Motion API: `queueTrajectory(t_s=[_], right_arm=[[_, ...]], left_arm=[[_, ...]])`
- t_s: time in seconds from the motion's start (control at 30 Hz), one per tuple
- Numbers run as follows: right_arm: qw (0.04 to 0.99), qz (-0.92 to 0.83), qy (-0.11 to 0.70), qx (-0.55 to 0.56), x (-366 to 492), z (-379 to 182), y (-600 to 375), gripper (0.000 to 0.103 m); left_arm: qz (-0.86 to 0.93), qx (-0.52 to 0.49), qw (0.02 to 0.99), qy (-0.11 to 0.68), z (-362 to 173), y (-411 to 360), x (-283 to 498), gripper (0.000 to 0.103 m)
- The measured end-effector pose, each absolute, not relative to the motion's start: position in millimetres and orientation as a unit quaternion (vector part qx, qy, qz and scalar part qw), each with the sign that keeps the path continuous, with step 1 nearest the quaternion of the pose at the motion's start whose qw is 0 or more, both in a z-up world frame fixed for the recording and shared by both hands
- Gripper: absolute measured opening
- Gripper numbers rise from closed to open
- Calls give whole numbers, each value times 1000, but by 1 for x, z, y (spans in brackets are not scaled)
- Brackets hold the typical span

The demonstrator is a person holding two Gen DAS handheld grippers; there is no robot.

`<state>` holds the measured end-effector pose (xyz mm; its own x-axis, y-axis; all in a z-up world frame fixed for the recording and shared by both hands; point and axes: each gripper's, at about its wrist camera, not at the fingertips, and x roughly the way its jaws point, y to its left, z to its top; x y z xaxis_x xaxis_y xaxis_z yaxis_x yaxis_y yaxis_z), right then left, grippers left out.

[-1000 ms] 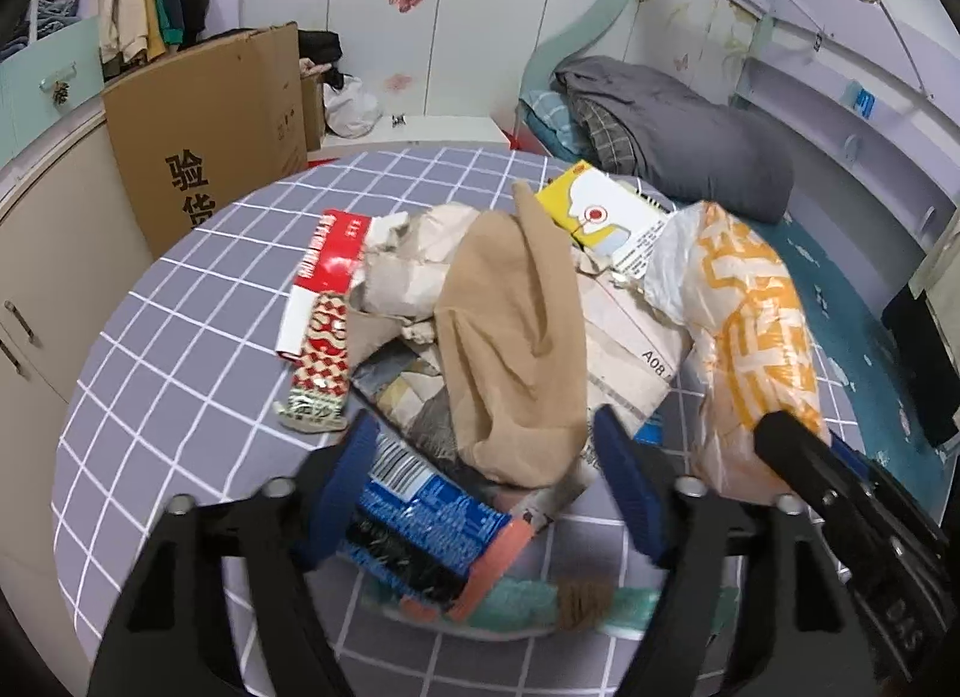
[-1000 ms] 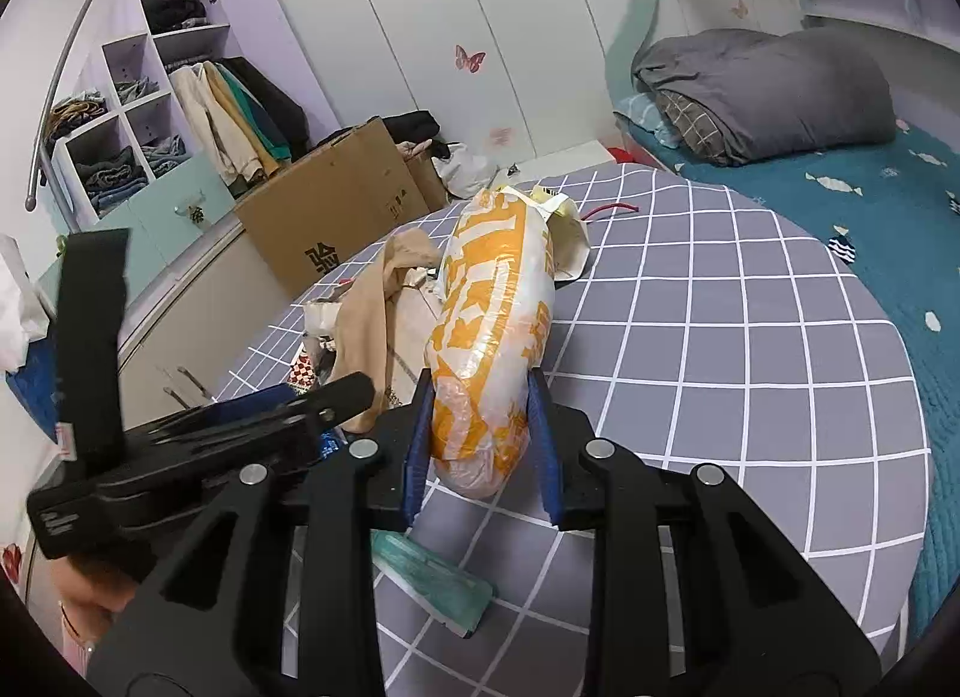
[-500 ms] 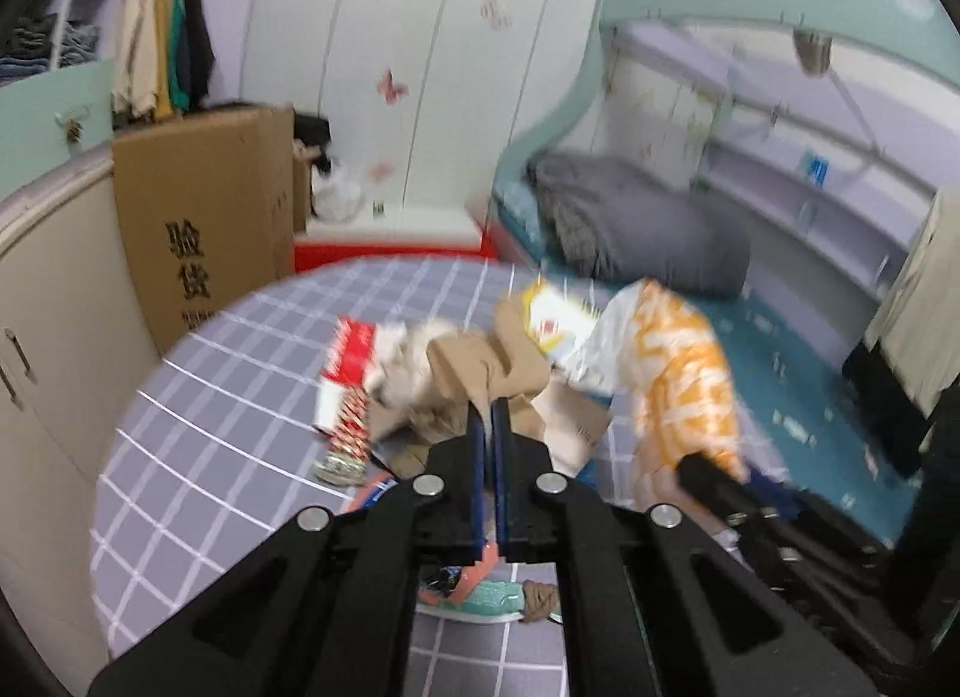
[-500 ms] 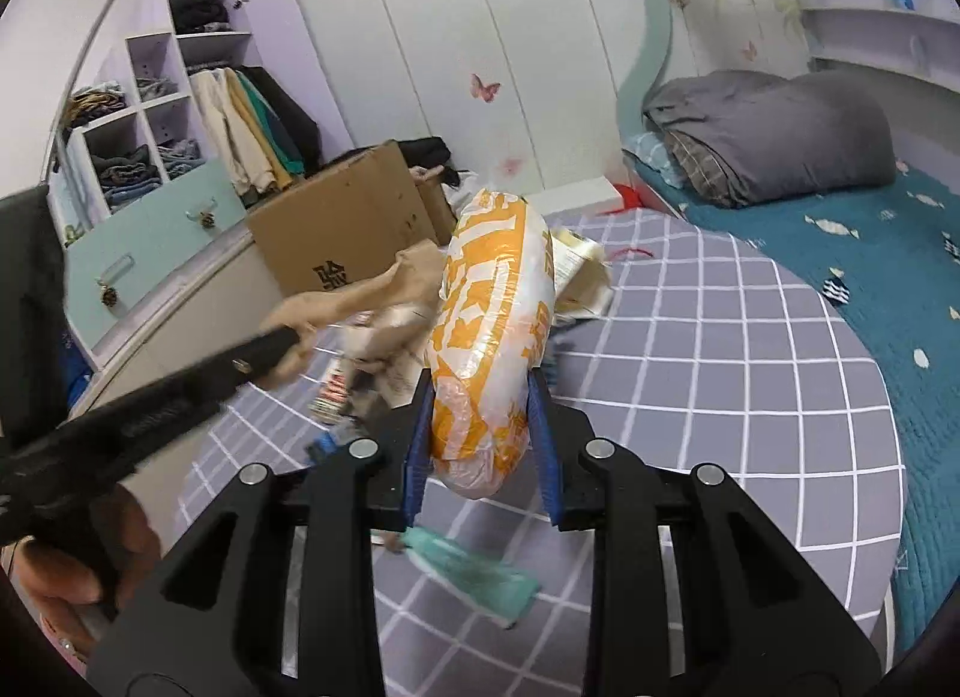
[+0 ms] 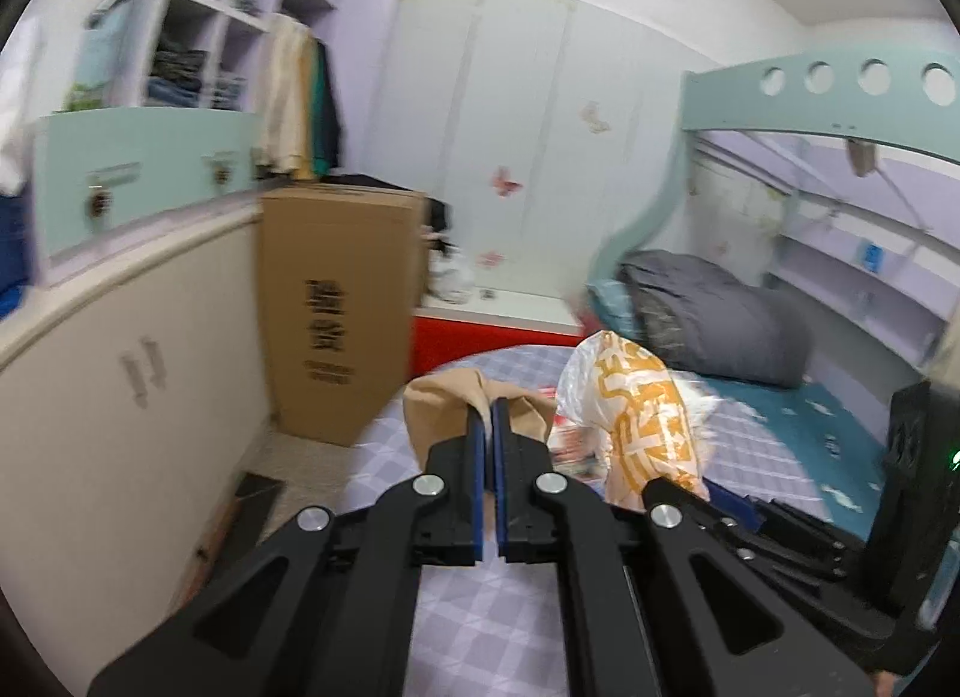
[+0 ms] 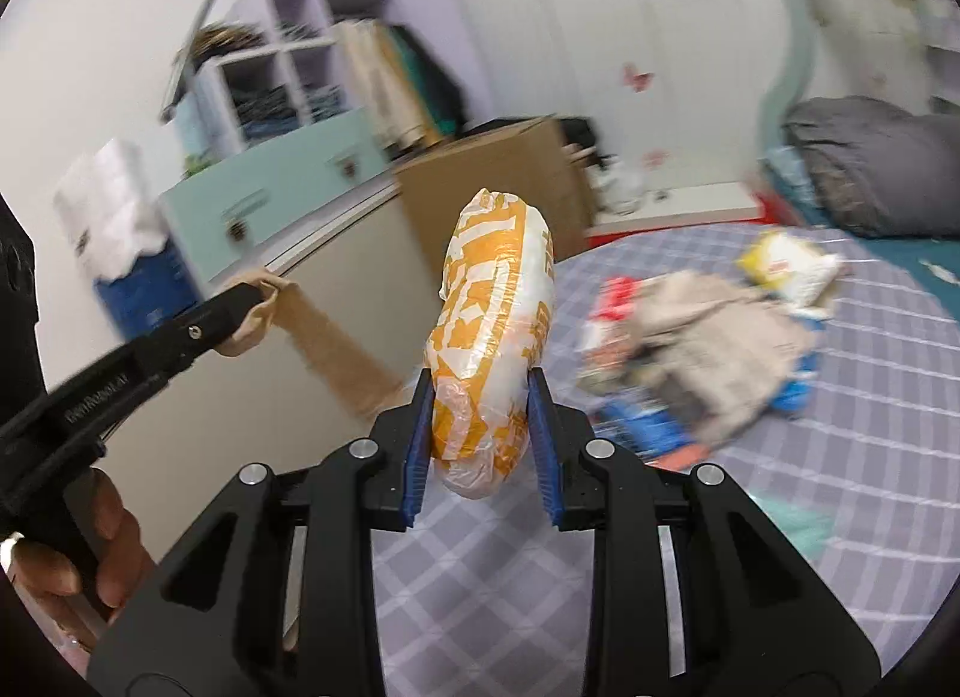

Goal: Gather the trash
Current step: 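Carry both items over the blue bin and open both grippers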

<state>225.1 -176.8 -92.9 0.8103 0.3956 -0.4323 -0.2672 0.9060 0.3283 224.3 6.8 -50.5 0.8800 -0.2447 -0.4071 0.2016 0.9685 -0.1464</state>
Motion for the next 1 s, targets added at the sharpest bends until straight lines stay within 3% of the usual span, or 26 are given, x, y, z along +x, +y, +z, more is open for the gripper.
queueTrajectory(t_s=[0.37,0.63,0.7,0.73,0.77,1.0], right_arm=[[908,269,314,64,240,-122,-32,29],[879,294,376,20,270,-183,49,30],[875,294,385,13,280,-201,66,34],[875,289,387,7,285,-210,74,40],[874,286,392,1,290,-219,80,53],[860,263,437,-12,306,-260,96,60]], left_arm=[[16,-100,952,288,-114,152,218,3],[79,-146,918,361,-191,226,235,3],[93,-152,907,381,-209,240,240,3],[101,-154,902,390,-219,248,244,3],[108,-152,899,397,-225,252,246,3],[125,-146,879,435,-263,270,261,3]])
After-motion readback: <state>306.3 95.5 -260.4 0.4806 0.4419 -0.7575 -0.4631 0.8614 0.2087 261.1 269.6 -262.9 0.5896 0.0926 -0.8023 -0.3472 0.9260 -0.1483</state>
